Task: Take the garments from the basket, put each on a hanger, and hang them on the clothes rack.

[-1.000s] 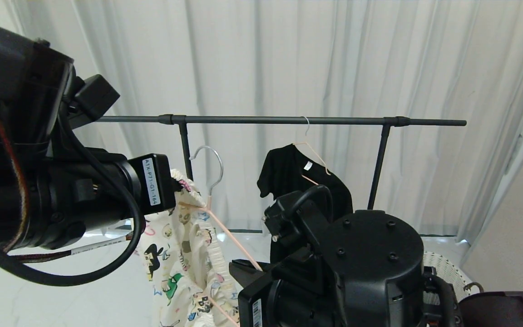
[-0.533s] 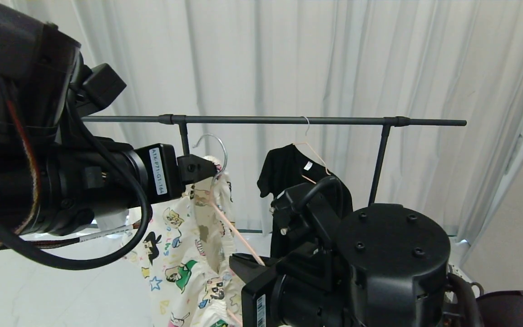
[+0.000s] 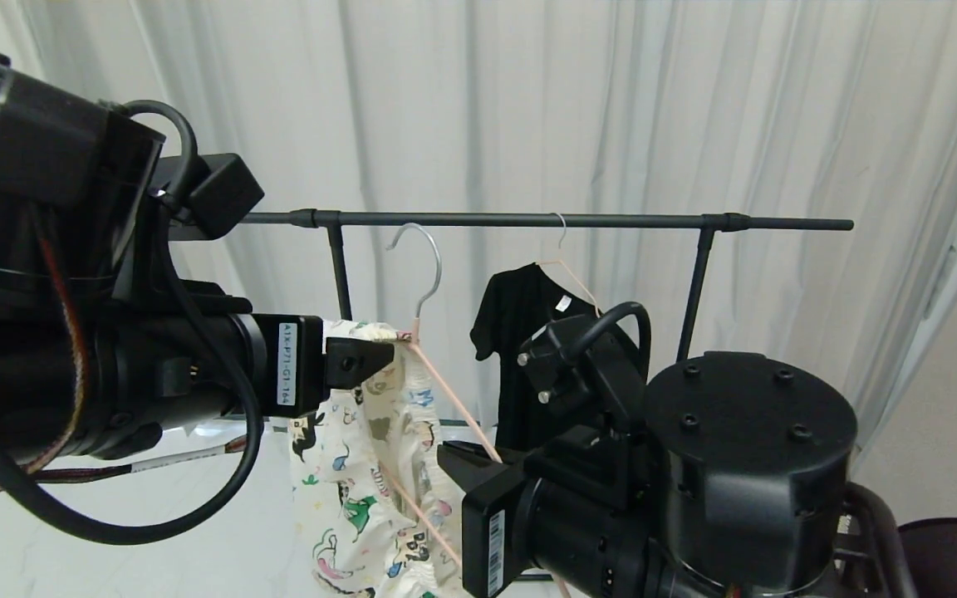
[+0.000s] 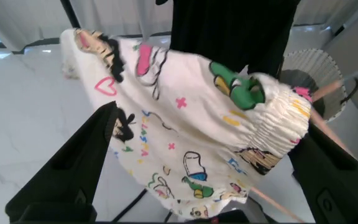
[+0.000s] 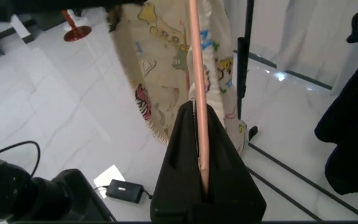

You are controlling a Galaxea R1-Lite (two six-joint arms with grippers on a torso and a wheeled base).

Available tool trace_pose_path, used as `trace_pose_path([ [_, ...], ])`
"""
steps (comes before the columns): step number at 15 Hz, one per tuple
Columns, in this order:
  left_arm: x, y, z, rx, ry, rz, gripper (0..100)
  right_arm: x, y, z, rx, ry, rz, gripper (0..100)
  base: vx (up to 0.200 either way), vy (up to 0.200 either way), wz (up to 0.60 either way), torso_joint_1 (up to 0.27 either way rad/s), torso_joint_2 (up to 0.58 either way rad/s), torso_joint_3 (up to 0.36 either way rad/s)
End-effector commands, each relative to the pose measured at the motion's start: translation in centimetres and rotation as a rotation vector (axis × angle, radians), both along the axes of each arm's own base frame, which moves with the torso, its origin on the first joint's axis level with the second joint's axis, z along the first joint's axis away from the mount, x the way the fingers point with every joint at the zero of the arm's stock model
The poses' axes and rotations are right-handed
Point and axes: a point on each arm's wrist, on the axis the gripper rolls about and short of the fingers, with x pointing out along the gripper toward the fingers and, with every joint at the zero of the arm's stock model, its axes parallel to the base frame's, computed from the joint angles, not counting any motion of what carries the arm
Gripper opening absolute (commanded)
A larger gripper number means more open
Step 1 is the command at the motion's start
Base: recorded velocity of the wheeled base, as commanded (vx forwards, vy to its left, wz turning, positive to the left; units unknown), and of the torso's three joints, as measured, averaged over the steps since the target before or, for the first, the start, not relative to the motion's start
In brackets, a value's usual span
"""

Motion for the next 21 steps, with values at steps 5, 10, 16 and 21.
trace_pose_path([
  [5,-2.4,0.8,0.1,0.017,-0.025,-0.089,100,0.9,-1.5,0.1,0.000,-0.023,-0.047,0,0.000,0.000,0.00,0.000,0.00,0.000],
  [10,-3.4,1.1,-0.9,0.057,-0.010,-0.155,100,0.5,-2.4,0.1,-0.008,-0.050,-0.041,0,0.000,0.000,0.00,0.000,0.00,0.000],
  [16,-8.2,5.3,-5.2,0.129,-0.125,-0.447,100,-2.0,-10.8,-3.2,-0.144,-0.150,0.193,0,0.000,0.000,0.00,0.000,0.00,0.000],
  [21,-9.1,5.5,-6.7,0.218,-0.165,-0.791,100,-3.4,-12.5,-4.1,-0.198,-0.260,0.400,0,0.000,0.000,0.00,0.000,0.00,0.000],
])
